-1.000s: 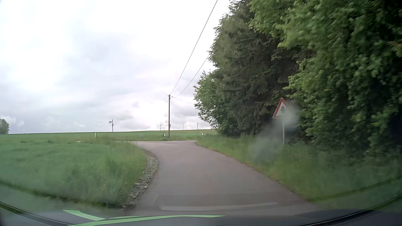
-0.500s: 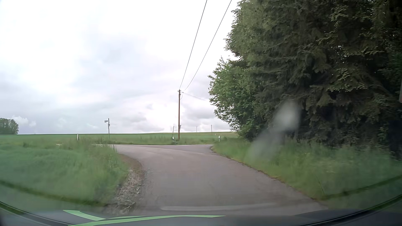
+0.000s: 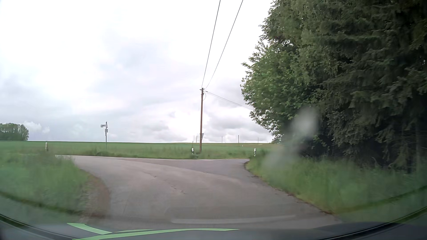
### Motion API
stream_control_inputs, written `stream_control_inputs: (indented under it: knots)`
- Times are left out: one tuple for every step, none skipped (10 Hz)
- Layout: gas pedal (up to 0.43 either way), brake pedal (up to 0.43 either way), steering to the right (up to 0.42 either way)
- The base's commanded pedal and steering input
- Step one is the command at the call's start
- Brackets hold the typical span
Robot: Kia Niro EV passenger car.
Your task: Follow the waypoints while adhering to traffic rules and regulations
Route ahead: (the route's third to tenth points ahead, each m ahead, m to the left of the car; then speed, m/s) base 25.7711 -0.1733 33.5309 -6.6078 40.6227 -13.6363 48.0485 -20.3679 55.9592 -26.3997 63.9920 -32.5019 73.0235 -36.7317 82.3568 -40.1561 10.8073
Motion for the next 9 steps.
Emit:
stream_control_inputs:
  knots:
    - [0.0, 0.201, -0.024]
    - [0.0, 0.195, -0.016]
    - [0.0, 0.189, -0.01]
    - [0.0, 0.183, 0.001]
    - [0.0, 0.171, 0.009]
    - [0.0, 0.152, 0.015]
    - [0.0, 0.152, 0.023]
    - [0.0, 0.152, 0.03]
    - [0.0, 0.14, 0.041]
